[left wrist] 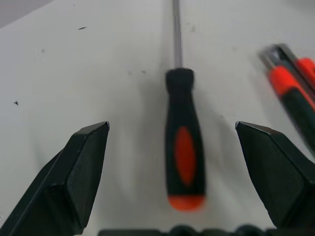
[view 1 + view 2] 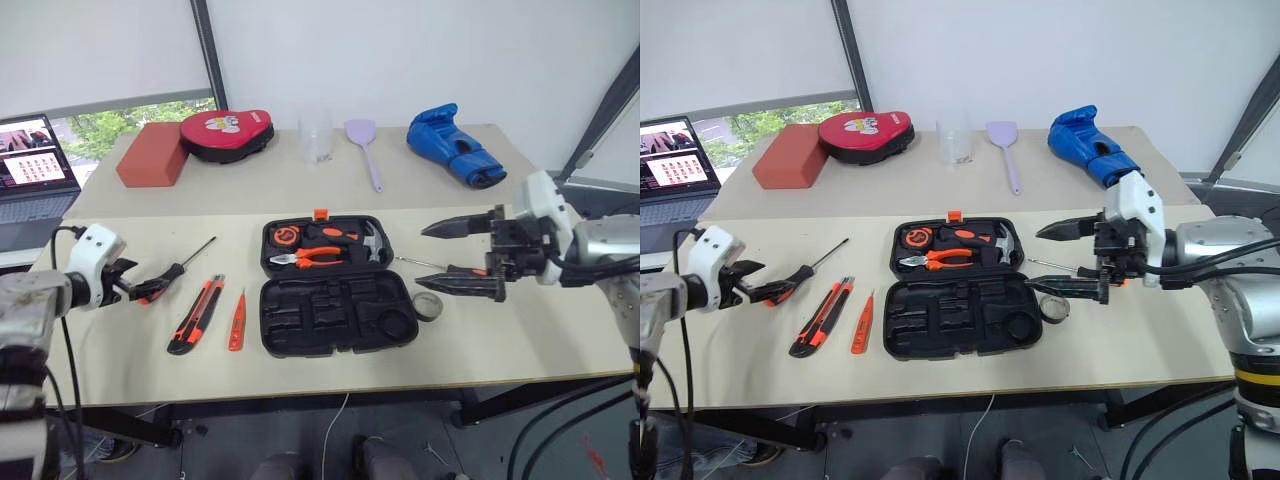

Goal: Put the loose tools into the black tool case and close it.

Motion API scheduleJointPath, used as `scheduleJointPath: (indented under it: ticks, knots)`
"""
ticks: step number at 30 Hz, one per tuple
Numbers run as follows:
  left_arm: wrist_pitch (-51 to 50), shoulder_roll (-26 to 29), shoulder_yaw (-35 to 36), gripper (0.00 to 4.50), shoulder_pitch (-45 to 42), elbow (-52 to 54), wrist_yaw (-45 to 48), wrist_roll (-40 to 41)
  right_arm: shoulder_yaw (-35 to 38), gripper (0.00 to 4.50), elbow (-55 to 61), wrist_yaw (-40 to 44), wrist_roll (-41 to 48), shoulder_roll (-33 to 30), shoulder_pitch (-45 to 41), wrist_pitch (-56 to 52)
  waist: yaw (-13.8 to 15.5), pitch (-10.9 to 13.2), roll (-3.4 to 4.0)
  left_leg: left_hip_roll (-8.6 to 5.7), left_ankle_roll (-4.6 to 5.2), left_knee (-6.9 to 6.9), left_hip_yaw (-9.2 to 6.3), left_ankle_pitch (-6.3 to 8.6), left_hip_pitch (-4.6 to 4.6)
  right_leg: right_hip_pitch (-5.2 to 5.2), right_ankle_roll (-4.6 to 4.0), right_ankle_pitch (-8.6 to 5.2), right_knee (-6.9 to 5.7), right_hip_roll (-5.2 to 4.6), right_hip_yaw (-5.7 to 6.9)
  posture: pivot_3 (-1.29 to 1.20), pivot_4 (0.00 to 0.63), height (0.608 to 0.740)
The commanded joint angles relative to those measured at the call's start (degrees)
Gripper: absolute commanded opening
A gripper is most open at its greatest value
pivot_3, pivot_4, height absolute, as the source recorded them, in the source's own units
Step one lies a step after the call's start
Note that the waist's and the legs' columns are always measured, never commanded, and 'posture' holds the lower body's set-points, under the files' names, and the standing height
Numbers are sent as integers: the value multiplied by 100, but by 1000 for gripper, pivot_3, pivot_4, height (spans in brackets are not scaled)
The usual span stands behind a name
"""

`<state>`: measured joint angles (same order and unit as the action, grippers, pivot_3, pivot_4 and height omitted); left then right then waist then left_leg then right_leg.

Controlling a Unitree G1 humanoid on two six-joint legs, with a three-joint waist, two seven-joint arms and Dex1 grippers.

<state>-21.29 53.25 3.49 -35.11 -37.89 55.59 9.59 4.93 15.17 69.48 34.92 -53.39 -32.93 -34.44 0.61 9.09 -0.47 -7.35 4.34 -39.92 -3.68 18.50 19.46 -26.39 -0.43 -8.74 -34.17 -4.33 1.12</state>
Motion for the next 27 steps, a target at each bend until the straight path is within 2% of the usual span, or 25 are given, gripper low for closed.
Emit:
scheduleJointPath:
  ticks: [1, 4, 5, 7, 8, 9, 11, 14, 15, 17, 20, 23, 27]
  knots:
    - [339, -182, -400, 4390, -563, -947, 148, -476, -5, 4477, 307, -160, 98, 86, -172, -35, 0, 0, 0, -2, 4, -1, 0, -2, 4, -2, 0, 0, 0, 0, 10, 0, 150, 740]
    - [487, -392, -599, 4390, -977, -1659, 172, -729, -54, 4477, 394, -267, 101, 192, -197, -42, 13, -1, -2, -5, 27, -8, -2, -14, 24, -12, 2, 1, -2, -3, 40, 0, 150, 740]
    - [537, -460, -610, 4156, -1103, -1895, 100, -789, -67, 4499, 425, -312, 102, 221, -199, -47, 25, -1, -2, -7, 28, -19, -8, -15, 29, -14, 2, 1, 0, -7, 51, 0, 150, 740]
    - [745, -543, -612, 3631, -1264, -2219, 114, -862, -66, 4500, 491, -388, 97, 246, -165, -55, 42, -2, -2, -12, 28, -32, -8, -15, 31, -13, 2, 1, 1, -11, 51, 0, 150, 740]
    - [814, -557, -576, 3060, -1316, -2283, 176, -843, -44, 4500, 517, -422, 83, 232, -111, -57, 41, -2, -2, -10, 23, -45, -8, -13, 33, -9, 2, 2, -3, -12, 47, 0, 150, 740]
    - [864, -565, -549, 2918, -1358, -2335, 229, -834, -25, 4500, 535, -447, 77, 218, -72, -61, 36, -2, -2, -10, 22, -46, -8, -12, 33, -8, 2, 2, -3, -12, 46, 0, 150, 740]
    - [959, -515, -478, 2194, -1449, -2305, 393, -785, 32, 4500, 580, -485, 47, 154, 84, -65, 27, -2, -2, -3, -4, -59, -8, 2, 32, -2, -1, 6, -7, -11, 23, 0, 150, 740]
    - [1154, -201, -255, 1070, -1700, -1925, 1077, -518, 163, 4500, 700, -594, 16, 34, 408, -84, 15, 2, -11, 5, -1, -78, -9, 1, 40, -5, -3, 10, -19, -5, 20, 0, 150, 740]
    - [1143, -149, -188, 884, -1767, -1850, 1216, -456, 190, 4500, 729, -621, 33, 4, 472, -96, 12, 5, -20, 4, 2, -85, -8, 0, 53, -20, -4, 10, -31, -5, 18, 0, 150, 740]
    - [1017, -78, -99, 885, -1907, -1254, 1887, -155, 354, 4500, 872, -660, 226, -101, 698, -286, 5, 7, -25, 2, 31, -113, -5, -16, 106, -72, -10, 14, -88, -7, 15, 0, 150, 740]
    - [737, -209, -287, 885, -1892, -1, 2611, 161, 581, 4500, 1065, -660, 454, -239, 1035, -515, 30, 7, -26, 3, 31, -144, -17, -16, 153, -103, -14, 16, -92, -9, 35, 0, 150, 740]
    - [544, -527, -611, 885, -1807, 876, 2595, 87, 755, 4500, 1225, -732, 523, -287, 1323, -579, 35, 6, -24, -6, 39, -176, -28, -11, 172, -105, -9, 20, -87, -16, 50, 0, 150, 740]
    - [282, -1411, -1240, 885, -1726, 1791, 2447, 19, 1019, 4500, 1432, -915, 439, -288, 1871, -540, 64, 7, -25, -11, 39, -185, -32, -11, 164, -79, 0, 25, -75, -19, 42, 0, 150, 740]
